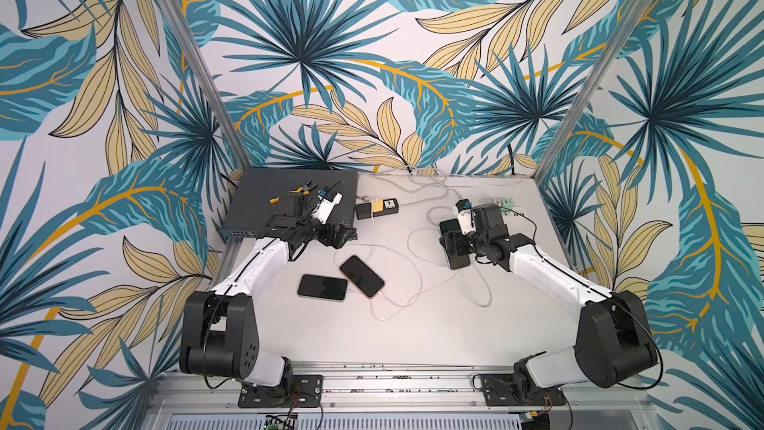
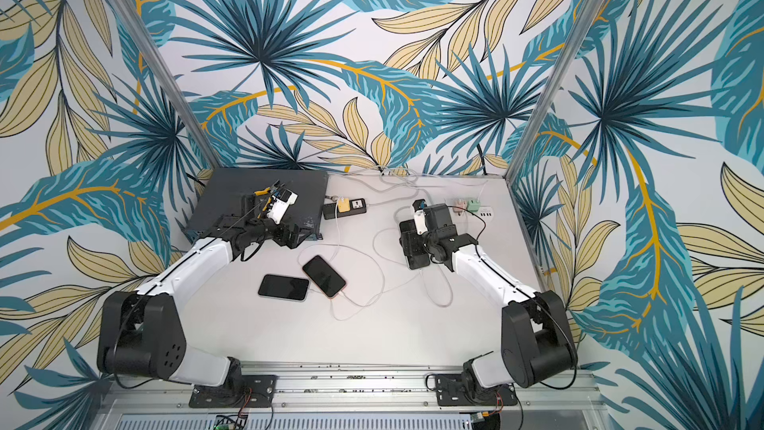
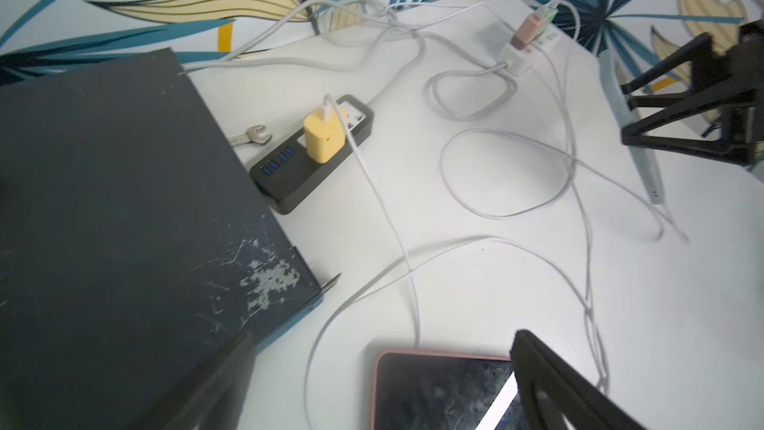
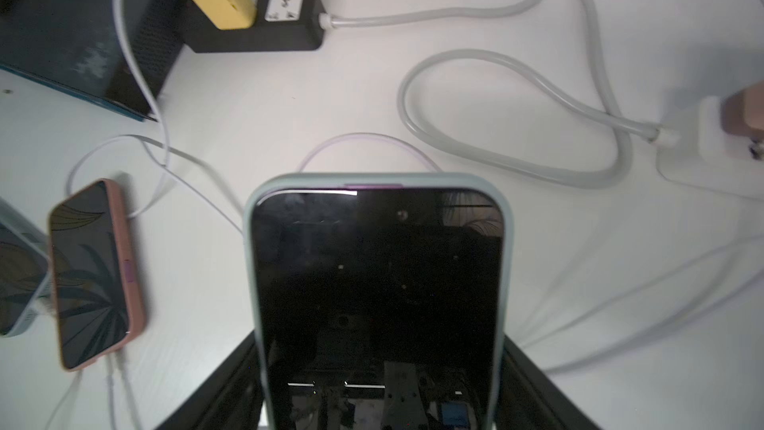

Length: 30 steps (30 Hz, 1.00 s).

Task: Unplug the charging cable from the phone
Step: Pick up the phone at the center of the board.

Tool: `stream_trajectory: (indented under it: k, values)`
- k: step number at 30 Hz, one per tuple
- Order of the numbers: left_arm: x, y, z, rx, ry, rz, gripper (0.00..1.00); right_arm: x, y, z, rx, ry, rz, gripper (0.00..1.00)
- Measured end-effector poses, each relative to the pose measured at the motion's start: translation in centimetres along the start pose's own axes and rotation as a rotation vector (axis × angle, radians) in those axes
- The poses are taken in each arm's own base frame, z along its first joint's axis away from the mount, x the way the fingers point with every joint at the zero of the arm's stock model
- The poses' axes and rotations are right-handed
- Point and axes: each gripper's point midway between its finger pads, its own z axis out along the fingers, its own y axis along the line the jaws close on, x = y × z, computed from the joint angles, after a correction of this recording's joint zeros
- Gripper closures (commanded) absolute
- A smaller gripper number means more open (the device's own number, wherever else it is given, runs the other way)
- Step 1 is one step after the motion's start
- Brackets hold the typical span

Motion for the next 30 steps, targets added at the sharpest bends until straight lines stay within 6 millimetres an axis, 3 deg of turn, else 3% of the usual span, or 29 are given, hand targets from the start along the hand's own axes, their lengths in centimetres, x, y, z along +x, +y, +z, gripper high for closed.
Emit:
stream_trajectory:
  k: [6,14,23,30]
  values:
    - [-2.7,-5.2,-0.2,0.253,-0.057,-0.016,0.00,-4.1,5.1,-1.2,-0.289,-0.158,-0.006,0.41]
    - [-3.7,-11.6,0.0,0.568,-0.044,-0.085,0.00,-9.2,10.7,-5.6,-0.654,-0.365,0.010,0.42]
    - [-4.5,-17.0,0.6,0.817,-0.004,-0.143,0.00,-10.2,13.9,-9.7,-0.922,-0.434,0.060,0.42]
    - [-6.0,-19.3,1.0,0.939,-0.066,-0.150,0.00,-9.7,15.9,-10.1,-1.012,-0.403,0.084,0.42]
